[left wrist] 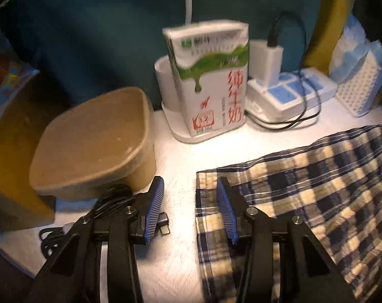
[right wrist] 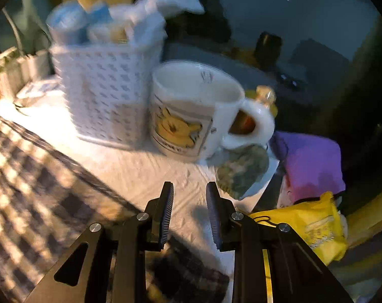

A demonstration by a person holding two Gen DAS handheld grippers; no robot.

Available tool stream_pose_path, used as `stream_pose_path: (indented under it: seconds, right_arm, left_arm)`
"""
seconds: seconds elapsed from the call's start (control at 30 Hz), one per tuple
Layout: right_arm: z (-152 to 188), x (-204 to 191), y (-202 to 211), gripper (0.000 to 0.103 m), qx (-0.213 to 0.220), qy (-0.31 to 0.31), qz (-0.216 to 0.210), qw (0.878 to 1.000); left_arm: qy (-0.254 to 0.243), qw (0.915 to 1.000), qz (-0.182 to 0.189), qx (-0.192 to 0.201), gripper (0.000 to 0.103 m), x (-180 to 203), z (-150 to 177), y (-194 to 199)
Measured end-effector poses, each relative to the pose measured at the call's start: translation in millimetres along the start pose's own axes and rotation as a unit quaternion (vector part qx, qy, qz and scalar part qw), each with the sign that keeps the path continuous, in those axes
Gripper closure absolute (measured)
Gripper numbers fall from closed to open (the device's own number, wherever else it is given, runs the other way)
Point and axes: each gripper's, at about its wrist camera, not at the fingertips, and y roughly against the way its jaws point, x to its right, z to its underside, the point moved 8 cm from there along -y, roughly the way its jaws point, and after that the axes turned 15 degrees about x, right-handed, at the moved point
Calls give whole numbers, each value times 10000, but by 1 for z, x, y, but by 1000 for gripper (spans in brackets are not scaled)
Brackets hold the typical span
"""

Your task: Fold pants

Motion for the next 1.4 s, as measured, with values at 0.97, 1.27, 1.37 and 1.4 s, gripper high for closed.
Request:
stream_pose_path:
  seconds: [0.97,1.27,1.37,1.4]
  right_arm:
    - [27,9,73,36,16,-308,-163,9994]
    - [53,5,162,34,307,-382,-149,9987]
    - [74,-1,182,33,253,-444,-204,9985]
    - [82,-5,190,33,231,-478,-247,9983]
  left_arm:
    - [271,9983,444,271,40,-1,-20,102]
    - [62,9940,928,576,33,48,41,177]
    - [-112,9921,1113,570,32,75,61,190]
    - [-91,9916,1166,557,32,81,67,199]
